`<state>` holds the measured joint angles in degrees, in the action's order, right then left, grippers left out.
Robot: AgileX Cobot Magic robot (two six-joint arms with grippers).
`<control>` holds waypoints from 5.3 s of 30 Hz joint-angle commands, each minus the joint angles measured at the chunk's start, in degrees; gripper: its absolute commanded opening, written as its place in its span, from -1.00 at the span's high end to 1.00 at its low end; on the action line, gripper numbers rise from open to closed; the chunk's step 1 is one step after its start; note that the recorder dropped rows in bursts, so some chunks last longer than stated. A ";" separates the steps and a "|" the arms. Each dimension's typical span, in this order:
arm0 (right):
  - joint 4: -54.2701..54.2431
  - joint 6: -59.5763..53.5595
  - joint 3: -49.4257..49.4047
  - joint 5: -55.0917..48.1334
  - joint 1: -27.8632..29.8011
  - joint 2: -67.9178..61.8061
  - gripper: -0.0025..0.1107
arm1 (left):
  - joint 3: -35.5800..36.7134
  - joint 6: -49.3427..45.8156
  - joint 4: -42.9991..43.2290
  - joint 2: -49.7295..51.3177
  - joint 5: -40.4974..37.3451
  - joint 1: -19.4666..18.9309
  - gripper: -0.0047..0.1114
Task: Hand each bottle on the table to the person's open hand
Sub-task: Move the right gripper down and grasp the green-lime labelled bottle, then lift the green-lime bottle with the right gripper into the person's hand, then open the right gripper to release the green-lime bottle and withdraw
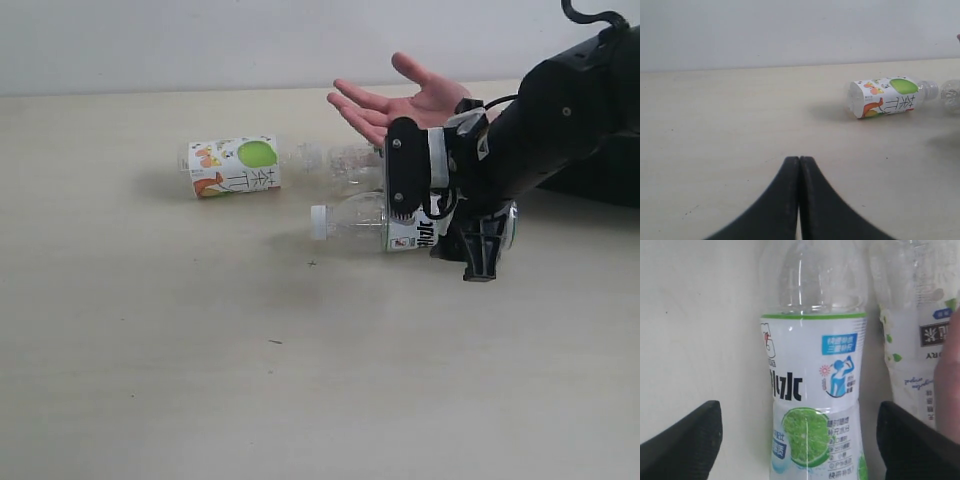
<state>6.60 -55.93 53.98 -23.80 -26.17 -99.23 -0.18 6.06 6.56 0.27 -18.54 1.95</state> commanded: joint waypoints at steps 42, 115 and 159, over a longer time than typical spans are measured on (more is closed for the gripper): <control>-0.52 2.57 0.41 11.81 0.20 -7.61 -0.43 | 0.18 0.13 0.07 -0.27 0.27 -0.09 0.88; 6.08 66.48 47.47 -32.77 0.20 -21.03 0.96 | 0.18 0.13 0.07 -0.27 0.27 -0.09 0.88; 6.91 66.01 49.25 -39.85 0.20 -17.60 -0.57 | 0.18 0.13 0.07 -0.27 0.27 -0.09 0.88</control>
<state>13.18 10.15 102.80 -61.23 -26.17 -119.65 -0.18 6.06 6.56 0.27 -18.54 1.95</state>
